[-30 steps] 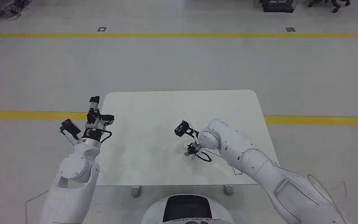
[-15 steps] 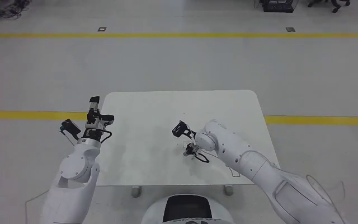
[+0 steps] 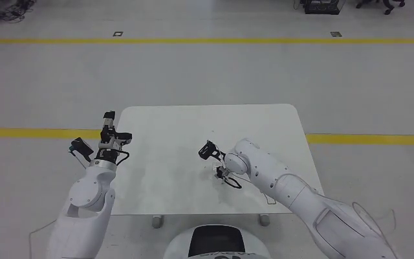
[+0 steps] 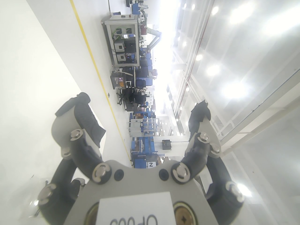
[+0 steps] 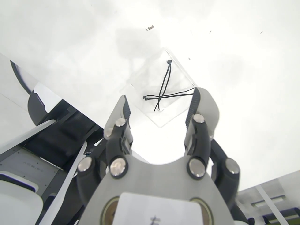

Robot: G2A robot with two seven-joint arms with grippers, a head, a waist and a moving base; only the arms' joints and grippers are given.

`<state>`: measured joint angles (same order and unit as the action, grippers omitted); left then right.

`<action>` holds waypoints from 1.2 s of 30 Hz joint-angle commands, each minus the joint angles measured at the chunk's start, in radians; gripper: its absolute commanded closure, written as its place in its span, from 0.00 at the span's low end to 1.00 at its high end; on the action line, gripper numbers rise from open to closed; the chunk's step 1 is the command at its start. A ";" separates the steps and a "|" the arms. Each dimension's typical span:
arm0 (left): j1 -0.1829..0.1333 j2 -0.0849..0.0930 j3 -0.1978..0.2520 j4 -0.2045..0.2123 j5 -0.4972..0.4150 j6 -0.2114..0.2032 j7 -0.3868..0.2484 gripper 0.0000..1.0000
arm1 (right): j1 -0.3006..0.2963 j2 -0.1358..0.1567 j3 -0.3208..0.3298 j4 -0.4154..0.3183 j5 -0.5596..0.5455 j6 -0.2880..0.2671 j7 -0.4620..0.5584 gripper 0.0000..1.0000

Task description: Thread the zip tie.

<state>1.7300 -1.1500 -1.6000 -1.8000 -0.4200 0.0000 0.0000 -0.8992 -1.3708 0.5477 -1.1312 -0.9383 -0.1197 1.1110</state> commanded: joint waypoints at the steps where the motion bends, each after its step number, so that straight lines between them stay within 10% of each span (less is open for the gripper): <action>1: 0.000 0.000 0.000 0.000 0.000 0.000 0.000 0.00 | 0.001 -0.003 -0.001 0.010 0.001 -0.007 -0.001 0.72; 36: 0.000 0.000 0.000 0.000 0.000 0.000 0.000 0.00 | 0.054 -0.113 -0.064 0.290 0.004 -0.028 -0.111 0.93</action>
<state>1.7300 -1.1500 -1.6000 -1.8000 -0.4200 0.0000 0.0000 -0.8457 -1.4814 0.4839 -0.8445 -0.9316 -0.1495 1.0005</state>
